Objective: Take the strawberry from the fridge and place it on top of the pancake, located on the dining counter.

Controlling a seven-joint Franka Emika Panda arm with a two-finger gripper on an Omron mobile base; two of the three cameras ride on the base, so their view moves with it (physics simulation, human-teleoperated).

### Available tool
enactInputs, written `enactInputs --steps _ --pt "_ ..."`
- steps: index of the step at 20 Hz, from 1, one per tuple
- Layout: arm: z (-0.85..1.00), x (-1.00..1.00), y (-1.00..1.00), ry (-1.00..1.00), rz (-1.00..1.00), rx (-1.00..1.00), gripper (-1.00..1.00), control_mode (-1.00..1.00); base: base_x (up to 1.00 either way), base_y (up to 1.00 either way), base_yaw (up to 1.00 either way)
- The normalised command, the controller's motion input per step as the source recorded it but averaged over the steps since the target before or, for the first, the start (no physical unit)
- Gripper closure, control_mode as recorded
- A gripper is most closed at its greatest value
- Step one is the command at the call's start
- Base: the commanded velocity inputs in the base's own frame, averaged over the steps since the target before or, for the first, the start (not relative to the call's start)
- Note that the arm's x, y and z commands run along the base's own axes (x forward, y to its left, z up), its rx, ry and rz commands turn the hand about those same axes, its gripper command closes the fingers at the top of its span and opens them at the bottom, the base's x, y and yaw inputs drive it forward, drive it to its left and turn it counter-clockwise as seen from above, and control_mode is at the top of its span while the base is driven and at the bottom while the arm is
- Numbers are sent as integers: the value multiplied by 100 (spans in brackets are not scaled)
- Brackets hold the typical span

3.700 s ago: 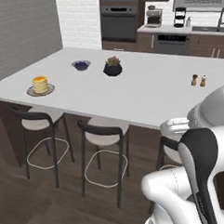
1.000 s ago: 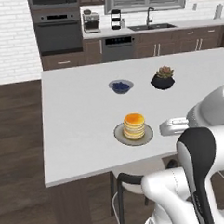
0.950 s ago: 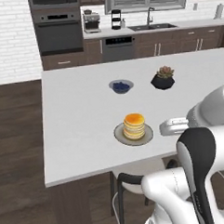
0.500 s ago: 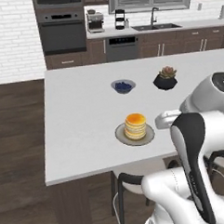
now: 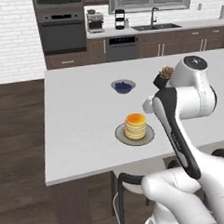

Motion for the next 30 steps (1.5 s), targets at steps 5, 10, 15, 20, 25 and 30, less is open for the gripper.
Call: enactInputs --steps 5,10,15,20,25,30 --pt "-39 76 0 0 0 -4 100 -100 0 0 0" --pt "-26 72 0 0 0 0 100 -100 0 0 0" --pt "-10 80 0 7 0 0 100 -100 0 0 0" --pt "-14 62 0 4 0 0 100 -100 0 0 0" --pt "-23 46 0 3 0 0 100 -100 0 0 0" --pt "-26 3 0 1 0 0 100 -100 0 0 0"
